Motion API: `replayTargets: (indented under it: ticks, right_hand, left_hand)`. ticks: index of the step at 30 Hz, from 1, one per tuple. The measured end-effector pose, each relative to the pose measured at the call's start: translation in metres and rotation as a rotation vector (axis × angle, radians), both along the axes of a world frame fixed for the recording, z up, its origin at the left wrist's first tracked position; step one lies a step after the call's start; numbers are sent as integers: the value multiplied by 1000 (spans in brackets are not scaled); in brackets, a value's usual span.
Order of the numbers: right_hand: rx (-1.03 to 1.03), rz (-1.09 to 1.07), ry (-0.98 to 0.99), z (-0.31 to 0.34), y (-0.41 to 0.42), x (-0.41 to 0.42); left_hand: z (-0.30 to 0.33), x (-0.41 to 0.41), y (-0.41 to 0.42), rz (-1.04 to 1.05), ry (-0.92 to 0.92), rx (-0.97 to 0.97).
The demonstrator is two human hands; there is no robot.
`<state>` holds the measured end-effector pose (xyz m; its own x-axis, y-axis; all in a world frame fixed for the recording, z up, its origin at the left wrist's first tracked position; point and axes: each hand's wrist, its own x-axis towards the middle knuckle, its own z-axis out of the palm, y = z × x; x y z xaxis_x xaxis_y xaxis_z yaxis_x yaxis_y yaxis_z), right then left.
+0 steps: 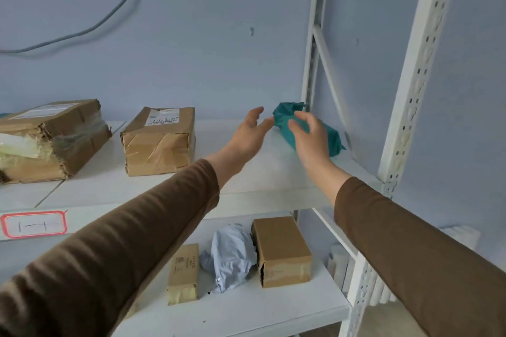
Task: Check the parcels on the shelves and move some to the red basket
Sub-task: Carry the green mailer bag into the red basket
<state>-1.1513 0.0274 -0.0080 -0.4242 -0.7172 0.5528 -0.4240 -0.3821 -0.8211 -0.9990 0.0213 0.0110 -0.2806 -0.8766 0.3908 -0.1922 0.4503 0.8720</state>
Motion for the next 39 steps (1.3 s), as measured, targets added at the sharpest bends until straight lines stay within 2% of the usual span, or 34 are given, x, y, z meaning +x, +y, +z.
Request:
replayTargets:
  ticks: [3,7,14,18,23,26,31,35,37,39]
  right_hand:
    - [58,-102,-39,-1,-3,-36]
    - [221,-134,-134,0,-16,-73]
    - [414,39,-361,-8,-35,-97]
    - [441,62,-381,-20,-33,-96]
    - [449,124,-407,-29,-16,-79]
    - [394,227,-439,-31,6,-61]
    - [239,373,-524,-32,63,-38]
    - [90,343,-335,-35,112,-18]
    - [-4,277,-109,-41,134,-5]
    - [-112,184,155,-48,156,9]
  left_hand:
    - [-6,-40,-10,-103,50,149]
    - [-10,-80,-18,-153,121,341]
    - [-13,-109,-32,-152,194,514]
    - [-16,-97,-36,-95,237,525]
    - [-22,-73,-25,-78,144,563]
    - [-28,-66,-7,-19,113,499]
    - [-39,-45,33,-33,264,378]
    - [-50,-25,77,-106,458,363]
    - [-62,-18,92,-142,581,410]
    - [-76,-12,105,-270,732,506]
